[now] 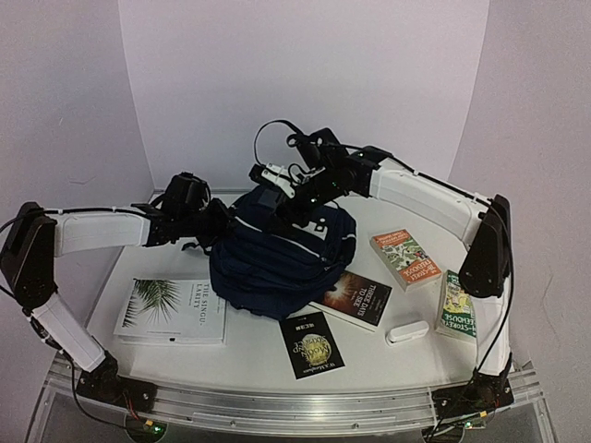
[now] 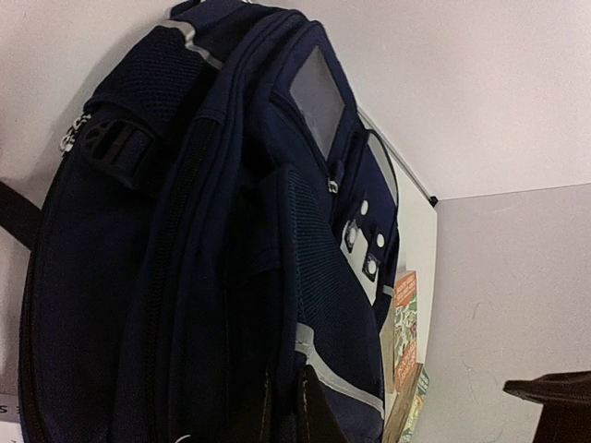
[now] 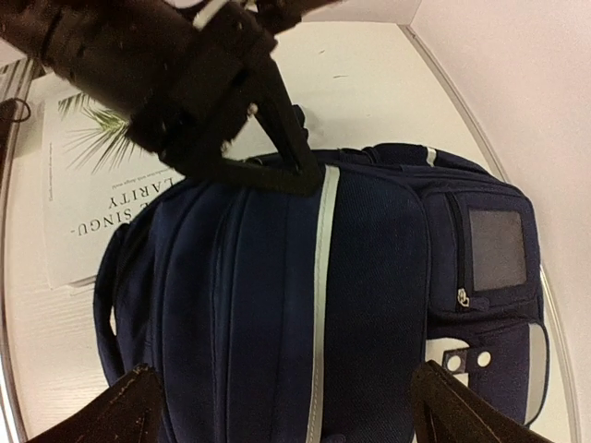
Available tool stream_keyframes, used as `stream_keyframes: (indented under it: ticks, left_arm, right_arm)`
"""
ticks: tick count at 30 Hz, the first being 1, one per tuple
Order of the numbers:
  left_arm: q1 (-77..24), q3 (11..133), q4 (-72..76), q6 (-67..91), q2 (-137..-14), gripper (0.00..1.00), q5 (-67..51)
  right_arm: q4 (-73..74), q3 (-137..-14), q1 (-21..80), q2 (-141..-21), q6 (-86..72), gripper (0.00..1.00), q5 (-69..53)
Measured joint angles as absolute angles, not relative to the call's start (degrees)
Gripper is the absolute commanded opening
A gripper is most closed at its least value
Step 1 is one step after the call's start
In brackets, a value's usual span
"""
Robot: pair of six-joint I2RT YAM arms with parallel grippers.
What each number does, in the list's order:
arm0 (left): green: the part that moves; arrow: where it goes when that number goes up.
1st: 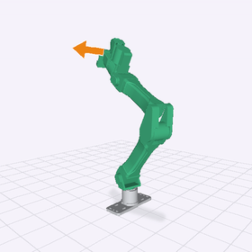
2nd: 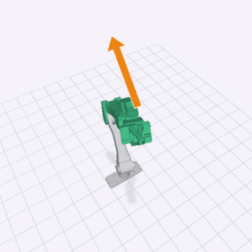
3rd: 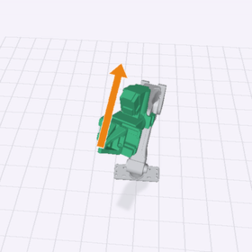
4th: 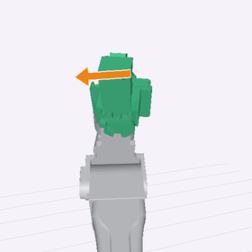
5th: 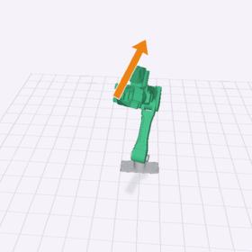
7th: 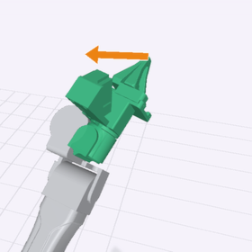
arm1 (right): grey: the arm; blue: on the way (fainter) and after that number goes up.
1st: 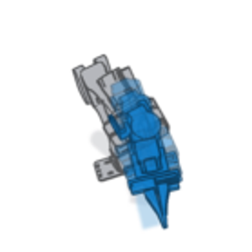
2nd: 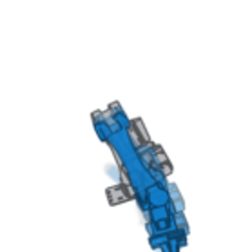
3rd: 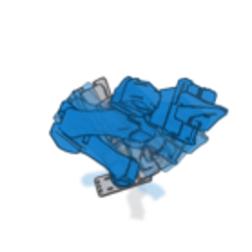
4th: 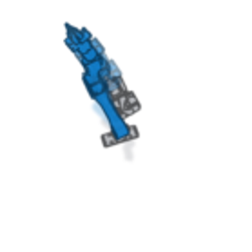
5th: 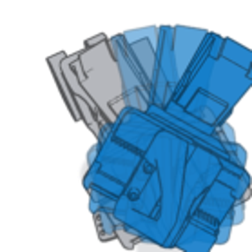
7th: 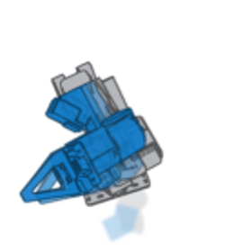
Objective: Pack the student bag
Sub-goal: Unzip the student bag at the center of the board.
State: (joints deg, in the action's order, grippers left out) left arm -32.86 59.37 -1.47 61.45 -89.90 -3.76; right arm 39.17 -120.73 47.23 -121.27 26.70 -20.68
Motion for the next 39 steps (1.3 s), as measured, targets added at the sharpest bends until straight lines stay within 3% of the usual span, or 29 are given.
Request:
stream_keyframes:
  ticks: [15,19,23,24,26,29,30,34,39]
  left_arm:
    - [-35.7,62.4,0.5,66.0,-93.1,0.00,-0.2]
    - [-35.7,61.6,2.0,66.1,-92.6,0.00,0.0]
    - [-35.8,58.9,4.1,66.1,-91.0,0.00,0.6]
    - [-35.8,58.3,4.3,66.1,-90.3,0.00,0.7]
    - [-35.8,57.6,4.1,65.6,-88.7,0.15,1.0]
    - [-35.8,57.2,2.6,63.6,-86.0,0.71,1.2]
    - [-35.8,57.2,2.1,62.4,-84.9,0.82,1.2]
    - [-35.9,57.1,-2.6,57.4,-76.7,0.99,1.9]
    - [-31.8,55.1,-4.9,50.8,-65.2,1.00,1.0]
  right_arm:
    - [39.2,-126.6,49.6,-129.6,20.5,0.76,-13.2]
    - [39.3,-127.6,49.8,-132.6,21.3,0.53,-11.0]
    - [40.1,-129.3,50.4,-134.0,22.6,0.07,-10.7]
    - [40.3,-129.7,50.8,-134.0,23.2,0.01,-10.7]
    - [40.4,-130.4,51.4,-133.9,24.6,0.00,-10.6]
    - [40.1,-130.4,51.4,-133.1,26.4,0.00,-11.5]
    - [40.2,-130.1,51.3,-132.6,27.4,0.00,-11.8]
    - [40.1,-125.7,50.1,-128.3,31.6,0.00,-12.8]
    - [41.8,-120.9,47.7,-122.7,35.3,0.00,-16.2]
